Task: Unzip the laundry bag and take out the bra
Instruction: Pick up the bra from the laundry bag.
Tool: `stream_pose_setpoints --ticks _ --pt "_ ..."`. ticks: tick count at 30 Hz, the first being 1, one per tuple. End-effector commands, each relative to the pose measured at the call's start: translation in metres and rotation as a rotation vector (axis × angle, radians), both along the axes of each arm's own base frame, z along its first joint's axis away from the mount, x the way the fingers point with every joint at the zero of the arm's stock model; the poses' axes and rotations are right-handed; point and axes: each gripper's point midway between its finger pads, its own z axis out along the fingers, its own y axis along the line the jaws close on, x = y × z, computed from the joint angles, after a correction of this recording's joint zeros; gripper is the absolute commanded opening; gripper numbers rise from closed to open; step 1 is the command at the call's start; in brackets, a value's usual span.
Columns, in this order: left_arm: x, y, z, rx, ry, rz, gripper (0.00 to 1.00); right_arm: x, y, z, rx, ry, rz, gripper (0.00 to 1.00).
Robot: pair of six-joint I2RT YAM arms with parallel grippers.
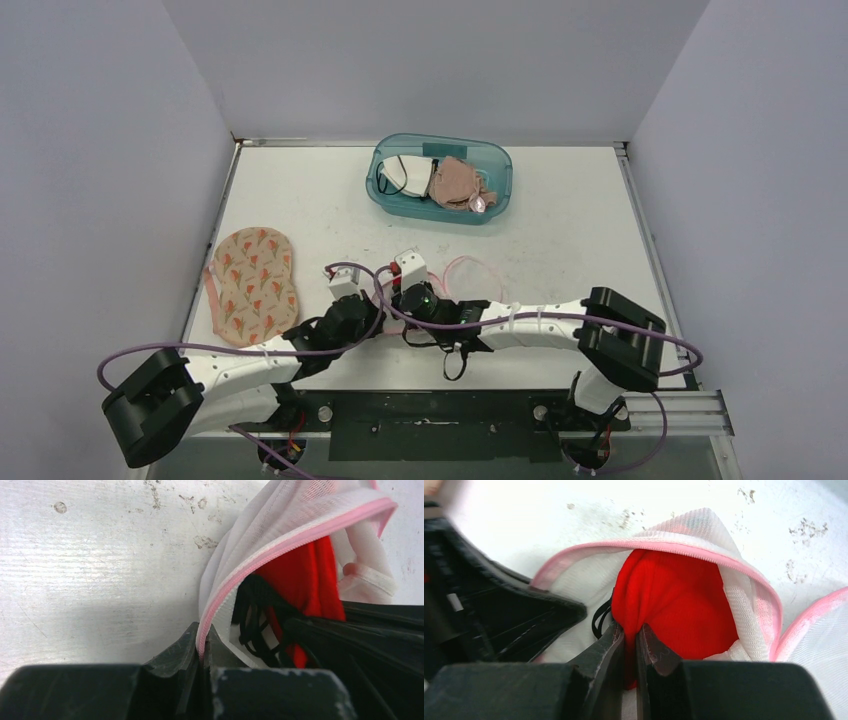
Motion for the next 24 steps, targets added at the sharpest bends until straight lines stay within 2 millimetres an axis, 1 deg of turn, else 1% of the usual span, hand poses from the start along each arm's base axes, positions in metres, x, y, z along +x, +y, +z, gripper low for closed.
stream_pose_setpoints --ticks 1,3,5,10,14,17,20,24 --pt "0.009 -0.01 0.024 -0.049 -0.057 -0.004 0.0 -0.005 0.01 0.048 0.148 -0.013 0.07 0.05" --pt "0.01 -0.01 0.027 -0.054 -0.064 -0.006 0.0 -0.006 0.01 0.056 0.185 0.003 0.089 0.05" --pt "0.01 -0.011 0.03 -0.057 -0.071 -0.006 0.0 -0.006 0.005 0.067 0.237 0.013 0.089 0.05" --pt "0.012 -0.009 0.031 -0.042 -0.079 -0.002 0.0 0.005 -0.015 0.085 0.37 0.038 0.067 0.05" --pt "0.013 -0.009 0.032 -0.041 -0.081 -0.003 0.0 0.009 -0.03 0.102 0.461 0.013 0.053 0.05" --pt "0.014 -0.01 0.034 -0.043 -0.085 -0.009 0.0 0.008 -0.035 0.115 0.512 -0.018 0.066 0.05" --pt "0.016 -0.014 0.041 -0.045 -0.095 -0.019 0.0 0.004 -0.034 0.124 0.531 -0.039 0.115 0.05" --pt "0.024 -0.021 0.056 -0.044 -0.124 -0.032 0.0 -0.01 -0.021 0.114 0.483 -0.003 0.24 0.05"
